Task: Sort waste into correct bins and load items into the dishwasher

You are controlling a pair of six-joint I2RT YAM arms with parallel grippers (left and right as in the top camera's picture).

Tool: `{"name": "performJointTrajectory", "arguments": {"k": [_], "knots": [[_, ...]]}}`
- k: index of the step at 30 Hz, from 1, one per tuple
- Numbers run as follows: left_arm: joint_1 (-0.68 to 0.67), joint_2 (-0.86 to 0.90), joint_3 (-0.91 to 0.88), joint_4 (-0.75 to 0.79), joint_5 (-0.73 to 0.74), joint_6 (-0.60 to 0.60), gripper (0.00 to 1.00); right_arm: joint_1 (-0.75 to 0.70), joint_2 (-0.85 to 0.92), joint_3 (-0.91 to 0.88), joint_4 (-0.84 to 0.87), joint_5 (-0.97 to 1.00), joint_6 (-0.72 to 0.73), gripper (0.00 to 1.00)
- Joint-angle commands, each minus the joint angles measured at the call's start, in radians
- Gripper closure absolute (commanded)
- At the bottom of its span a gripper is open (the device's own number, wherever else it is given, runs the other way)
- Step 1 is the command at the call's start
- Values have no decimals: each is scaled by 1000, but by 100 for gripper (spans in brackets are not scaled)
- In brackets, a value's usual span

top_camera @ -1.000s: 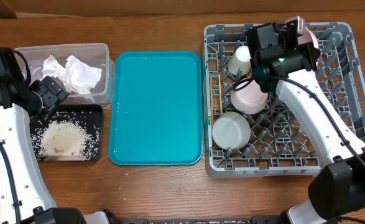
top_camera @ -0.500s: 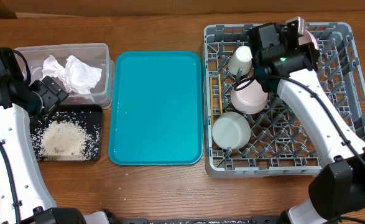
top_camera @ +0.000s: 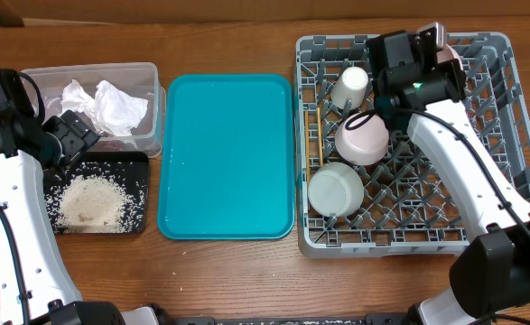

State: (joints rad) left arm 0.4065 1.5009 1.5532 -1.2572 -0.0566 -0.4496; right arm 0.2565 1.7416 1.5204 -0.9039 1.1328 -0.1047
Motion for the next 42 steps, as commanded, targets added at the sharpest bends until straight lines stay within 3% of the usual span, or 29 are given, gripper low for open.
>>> {"name": "performJointTrajectory", "arguments": {"k": [1,7,11,13,17,20,23,24,29,42], "knots": [[-2,4,14,2,-3,8,0,-1,-30,-58,29,-11,3,96],[-2,4,14,2,-3,8,0,20,-30,-88,67,-13,3,95],[-2,4,14,2,-3,8,0,39,-30,-88,84,-37,3,77],[-2,4,14,1,-3,8,0,50,-30,-88,84,-80,4,55],[-2,4,14,2,-3,8,0,55,-31,-87,103,-83,3,33],[-2,4,14,2,-3,8,0,70,-31,-87,120,-92,3,28],[-2,4,14,2,-3,8,0,100,-31,-87,136,-163,4,9],[-2,4,14,2,-3,8,0,134,-31,-87,140,-286,34,0],[-2,4,14,2,-3,8,0,187,-31,-87,146,-545,143,0],[-2,4,14,2,-3,8,0,187,-31,-87,137,-649,143,0]]}}
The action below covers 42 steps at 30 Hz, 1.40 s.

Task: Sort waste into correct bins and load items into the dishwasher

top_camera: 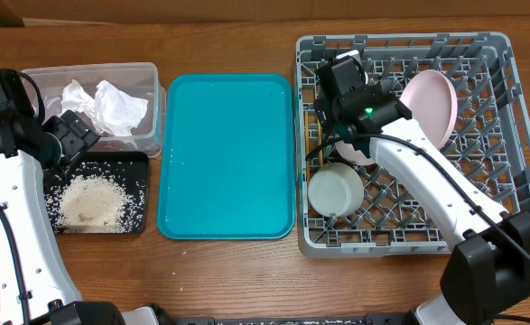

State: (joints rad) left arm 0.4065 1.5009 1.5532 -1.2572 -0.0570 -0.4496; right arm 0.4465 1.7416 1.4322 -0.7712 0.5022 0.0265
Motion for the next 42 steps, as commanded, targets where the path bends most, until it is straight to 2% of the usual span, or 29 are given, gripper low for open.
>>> {"name": "performJointTrajectory", "arguments": {"k": [1,27,33,42], "knots": [[-2,4,14,2,-2,8,0,-3,-31,1,4,-18,12,0],[-2,4,14,2,-2,8,0,-3,-45,0,4,-18,12,0],[-2,4,14,2,-2,8,0,-3,-131,0,4,-18,12,0],[-2,4,14,2,-2,8,0,-3,-363,0,4,-18,12,0]]}}
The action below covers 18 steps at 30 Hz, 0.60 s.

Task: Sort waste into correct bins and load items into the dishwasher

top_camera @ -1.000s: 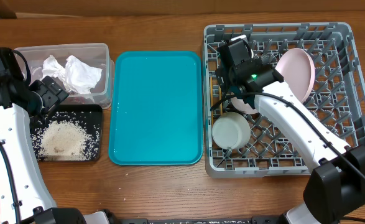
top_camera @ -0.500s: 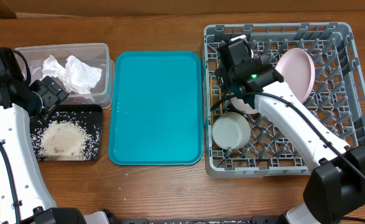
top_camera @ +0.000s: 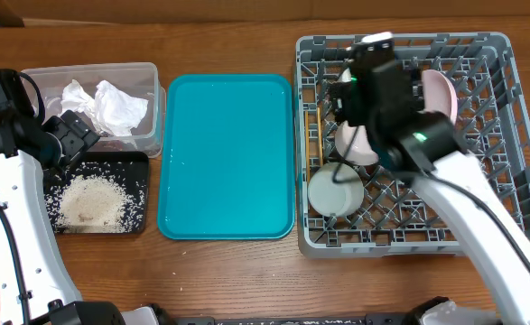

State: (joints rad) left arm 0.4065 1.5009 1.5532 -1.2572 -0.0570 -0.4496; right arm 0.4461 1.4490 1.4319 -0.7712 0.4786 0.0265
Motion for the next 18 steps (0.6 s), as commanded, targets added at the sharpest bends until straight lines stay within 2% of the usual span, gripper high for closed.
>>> {"name": "performJointTrajectory", "arguments": {"k": [1,7,18], "knots": [[-2,4,14,2,-2,8,0,-3,-124,0,3,5,12,0],[-2,4,14,2,-2,8,0,-3,-287,0,-10,31,2,0],[-2,4,14,2,-2,8,0,-3,-594,-24,-221,18,1,0]]}}
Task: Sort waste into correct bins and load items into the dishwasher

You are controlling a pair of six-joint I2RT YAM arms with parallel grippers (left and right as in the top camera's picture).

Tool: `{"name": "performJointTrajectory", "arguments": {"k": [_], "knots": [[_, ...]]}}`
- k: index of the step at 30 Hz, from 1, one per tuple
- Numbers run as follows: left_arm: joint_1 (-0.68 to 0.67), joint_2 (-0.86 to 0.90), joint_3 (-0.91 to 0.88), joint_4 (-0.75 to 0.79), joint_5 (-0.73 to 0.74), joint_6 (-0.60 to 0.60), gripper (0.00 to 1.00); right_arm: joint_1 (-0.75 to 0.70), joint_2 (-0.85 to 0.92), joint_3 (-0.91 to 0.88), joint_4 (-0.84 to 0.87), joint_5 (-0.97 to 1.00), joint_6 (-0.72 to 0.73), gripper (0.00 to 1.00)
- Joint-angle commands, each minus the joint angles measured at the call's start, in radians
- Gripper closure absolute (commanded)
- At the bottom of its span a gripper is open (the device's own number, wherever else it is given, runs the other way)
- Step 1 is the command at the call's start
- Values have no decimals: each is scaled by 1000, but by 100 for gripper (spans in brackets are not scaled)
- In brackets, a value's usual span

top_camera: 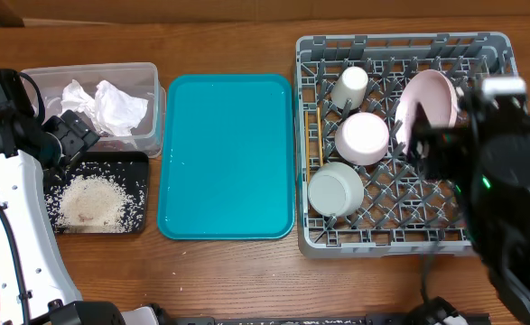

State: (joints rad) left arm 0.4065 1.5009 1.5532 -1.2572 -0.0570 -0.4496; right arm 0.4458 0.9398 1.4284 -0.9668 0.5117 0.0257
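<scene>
The grey dishwasher rack on the right holds a white cup, an upturned pink bowl, a pale bowl and a pink plate standing on edge. A thin wooden utensil lies along its left side. My right gripper hangs high over the rack's right half, just in front of the plate, dark and blurred, so its jaws cannot be read. My left gripper sits at the seam between the two bins; its jaws cannot be made out.
A bare teal tray lies in the middle. At the left are a clear bin with crumpled paper and a black tray with rice. My right arm covers the rack's right front corner.
My right arm has moved from above the rack's back middle to its right front, rising close to the camera. The cup and pink bowl are uncovered again. The left arm has not moved.
My right gripper was at the rack's back right with a pink rim beside it. Then the pink plate stood on edge in the rack and the gripper was over the cup. It then hung above the rack's middle, and is now at the right.
</scene>
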Motion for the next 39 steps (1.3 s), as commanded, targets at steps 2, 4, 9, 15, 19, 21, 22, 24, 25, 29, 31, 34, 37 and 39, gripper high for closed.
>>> {"name": "performJointTrajectory", "arguments": {"k": [2,4,9,15,19,21,22,24,25,29,31,34,37,39], "knots": [[-2,4,14,2,-2,8,0,-3,-144,-58,-35,-32,2,0],[-2,4,14,2,-2,8,0,-7,-208,-113,-31,-42,12,0],[-2,4,14,2,-2,8,0,-67,-391,-328,91,-75,103,0],[-2,4,14,2,-2,8,0,-148,-612,-632,303,-204,203,0],[-2,4,14,2,-2,8,0,-167,-733,-838,441,-211,338,0],[-2,4,14,2,-2,8,0,-175,-783,-934,516,-211,397,0],[-2,4,14,2,-2,8,0,-181,-809,-985,559,-212,429,0],[-2,4,14,2,-2,8,0,-194,-854,-1077,636,-221,486,0],[-2,4,14,2,-2,8,0,-203,-877,-1123,679,-230,515,0],[-2,4,14,2,-2,8,0,-234,-938,-1264,819,-295,571,0],[-2,4,14,2,-2,8,0,-244,-937,-1305,878,-323,570,0],[-2,4,14,2,-2,8,0,-245,-937,-1317,888,-323,570,0],[-2,4,14,2,-2,8,0,-245,-937,-1332,900,-323,546,0],[-2,4,14,2,-2,8,0,-247,-937,-1348,912,-323,543,0]]}}
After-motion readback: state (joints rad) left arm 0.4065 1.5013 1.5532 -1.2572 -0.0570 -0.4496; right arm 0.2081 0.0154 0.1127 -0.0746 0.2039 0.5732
